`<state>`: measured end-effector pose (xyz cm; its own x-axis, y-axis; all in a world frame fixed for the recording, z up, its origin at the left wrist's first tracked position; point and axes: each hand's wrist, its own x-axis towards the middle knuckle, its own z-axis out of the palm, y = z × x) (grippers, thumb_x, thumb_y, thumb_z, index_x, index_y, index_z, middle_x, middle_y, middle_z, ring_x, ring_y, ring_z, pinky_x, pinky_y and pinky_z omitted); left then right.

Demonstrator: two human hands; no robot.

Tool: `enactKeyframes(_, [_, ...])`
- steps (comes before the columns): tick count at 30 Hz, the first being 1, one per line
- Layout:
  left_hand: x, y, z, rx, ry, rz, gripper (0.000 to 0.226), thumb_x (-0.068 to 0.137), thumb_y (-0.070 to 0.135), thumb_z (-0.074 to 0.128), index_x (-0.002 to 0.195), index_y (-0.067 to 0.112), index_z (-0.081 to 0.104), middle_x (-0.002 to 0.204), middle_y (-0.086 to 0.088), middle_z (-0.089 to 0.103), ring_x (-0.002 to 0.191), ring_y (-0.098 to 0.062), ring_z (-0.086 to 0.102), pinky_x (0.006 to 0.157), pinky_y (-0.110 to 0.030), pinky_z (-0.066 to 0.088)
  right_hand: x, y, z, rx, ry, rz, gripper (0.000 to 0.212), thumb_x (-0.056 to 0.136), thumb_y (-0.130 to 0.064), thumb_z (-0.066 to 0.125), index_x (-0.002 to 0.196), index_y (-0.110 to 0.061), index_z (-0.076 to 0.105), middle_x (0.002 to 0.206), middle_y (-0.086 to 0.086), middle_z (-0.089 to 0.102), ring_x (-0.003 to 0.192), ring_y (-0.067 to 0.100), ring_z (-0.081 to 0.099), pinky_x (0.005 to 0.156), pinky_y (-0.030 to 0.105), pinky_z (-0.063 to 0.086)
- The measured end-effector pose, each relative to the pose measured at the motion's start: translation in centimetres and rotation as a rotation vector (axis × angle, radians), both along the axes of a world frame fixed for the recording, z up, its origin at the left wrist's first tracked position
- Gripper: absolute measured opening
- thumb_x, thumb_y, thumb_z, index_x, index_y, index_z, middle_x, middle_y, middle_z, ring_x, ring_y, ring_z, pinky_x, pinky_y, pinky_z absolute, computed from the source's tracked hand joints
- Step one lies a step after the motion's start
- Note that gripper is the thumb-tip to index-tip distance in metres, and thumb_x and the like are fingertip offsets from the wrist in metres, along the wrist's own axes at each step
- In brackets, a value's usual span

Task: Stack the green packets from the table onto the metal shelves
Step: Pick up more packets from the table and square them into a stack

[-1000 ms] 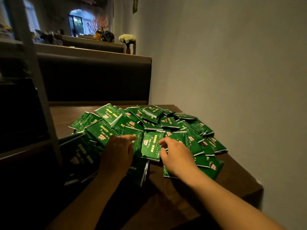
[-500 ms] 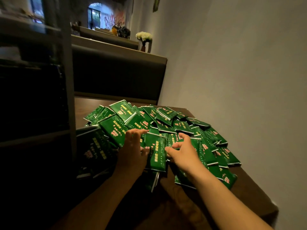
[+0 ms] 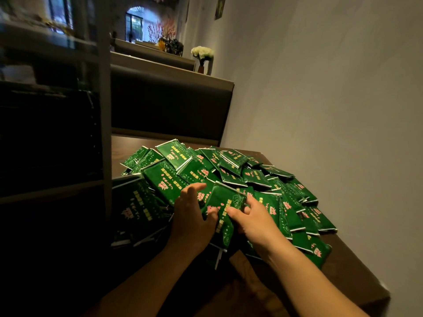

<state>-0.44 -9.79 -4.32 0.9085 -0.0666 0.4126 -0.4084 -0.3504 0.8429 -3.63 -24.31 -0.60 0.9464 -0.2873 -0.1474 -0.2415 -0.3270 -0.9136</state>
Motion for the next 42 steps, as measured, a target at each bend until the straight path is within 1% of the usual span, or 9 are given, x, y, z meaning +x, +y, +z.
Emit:
enactKeyframes(7, [0.4, 0.4, -0.3, 0.117, 0.095, -0.004, 0.055, 0.092, 0.034, 0.057, 0.138, 0.020, 0.032, 0.135, -0.006, 0.048, 0.117, -0.022, 0.048, 0.095, -0.042, 0.045, 0.4, 0.7, 0.4, -0.304, -0.016, 0.023, 0.029, 0.092, -0.031, 0.064, 0.117, -0.017, 0.057, 0.113, -0.001, 0.062, 0.101, 0.014, 0.061, 0.090, 0.035, 0.051])
enactKeyframes(9, [0.2, 0.3, 0.0, 0.116, 0.076, -0.037, 0.055, 0.090, 0.031, 0.060, 0.138, 0.023, 0.033, 0.137, -0.002, 0.045, 0.115, -0.018, 0.049, 0.094, -0.040, 0.046, 0.6, 1.1, 0.1, -0.389, 0.012, 0.040, 0.039, 0.093, -0.038, 0.061, 0.123, -0.014, 0.056, 0.120, 0.002, 0.061, 0.107, 0.017, 0.058, 0.092, 0.035, 0.049])
enactKeyframes(17, [0.2, 1.1, 1.5, -0.259, 0.272, -0.203, 0.069, 0.080, 0.020, 0.075, 0.132, 0.033, 0.030, 0.117, 0.010, 0.052, 0.088, 0.001, 0.059, 0.068, -0.011, 0.047, 0.4, 1.7, -0.3, -0.026, -0.093, 0.011, 0.055, 0.089, -0.039, 0.065, 0.135, -0.026, 0.039, 0.133, 0.005, 0.049, 0.118, 0.020, 0.055, 0.096, 0.040, 0.049])
enactKeyframes(20, [-0.1, 1.0, 1.8, -0.344, 0.305, -0.291, 0.077, 0.076, 0.026, 0.078, 0.131, 0.039, 0.026, 0.106, 0.013, 0.060, 0.087, 0.000, 0.066, 0.069, -0.015, 0.052, -0.3, 1.5, 0.1, -0.030, -0.278, -0.009, 0.044, 0.092, -0.025, 0.064, 0.124, -0.038, 0.036, 0.118, -0.001, 0.047, 0.104, 0.008, 0.054, 0.084, 0.025, 0.046])
enactKeyframes(24, [0.0, 0.8, 1.7, -0.248, 0.224, -0.232, 0.050, 0.074, 0.032, 0.077, 0.116, 0.035, 0.049, 0.099, 0.013, 0.067, 0.088, -0.001, 0.066, 0.074, -0.020, 0.051, -1.0, 1.5, 0.5, -0.054, -0.373, 0.053, 0.043, 0.091, -0.016, 0.062, 0.118, -0.045, 0.047, 0.125, -0.002, 0.056, 0.118, 0.013, 0.053, 0.093, 0.038, 0.051])
enactKeyframes(29, [-0.3, 0.8, 1.5, -0.179, 0.214, -0.211, 0.033, 0.085, 0.020, 0.070, 0.105, 0.039, 0.052, 0.103, 0.016, 0.061, 0.093, 0.005, 0.056, 0.069, -0.014, 0.042, -1.8, -0.2, 1.3, -0.304, -0.397, 0.025, 0.045, 0.089, 0.003, 0.048, 0.098, -0.039, 0.061, 0.088, -0.013, 0.064, 0.062, 0.004, 0.049, 0.053, 0.019, 0.039])
enactKeyframes(34, [-0.8, 0.8, 2.4, -0.280, 0.201, -0.234, 0.033, 0.088, 0.017, 0.065, 0.100, 0.044, 0.050, 0.101, 0.015, 0.063, 0.092, 0.005, 0.060, 0.067, -0.010, 0.045, -1.5, -4.0, 0.4, -1.004, -0.186, -0.141, 0.037, 0.093, -0.034, 0.058, 0.128, -0.026, 0.051, 0.128, -0.007, 0.046, 0.122, 0.016, 0.039, 0.101, 0.030, 0.035])
enactKeyframes(38, [-1.1, 0.7, 2.5, -0.275, 0.189, -0.241, 0.034, 0.087, 0.016, 0.065, 0.098, 0.045, 0.050, 0.100, 0.014, 0.063, 0.091, 0.004, 0.060, 0.069, -0.013, 0.044, -1.5, -5.6, -0.1, -0.955, 0.077, -0.227, 0.084, 0.084, -0.058, 0.062, 0.147, -0.015, 0.027, 0.150, 0.007, 0.034, 0.135, 0.030, 0.032, 0.110, 0.041, 0.030])
enactKeyframes(42, [-1.4, 0.7, 2.6, -0.294, 0.175, -0.259, 0.033, 0.086, 0.014, 0.066, 0.102, 0.040, 0.054, 0.100, 0.010, 0.066, 0.093, -0.002, 0.064, 0.076, -0.024, 0.052, -1.3, -6.3, 0.3, -0.730, 0.115, -0.265, 0.103, 0.079, -0.050, 0.073, 0.153, -0.014, 0.012, 0.156, 0.013, 0.029, 0.142, 0.035, 0.028, 0.114, 0.046, 0.028])
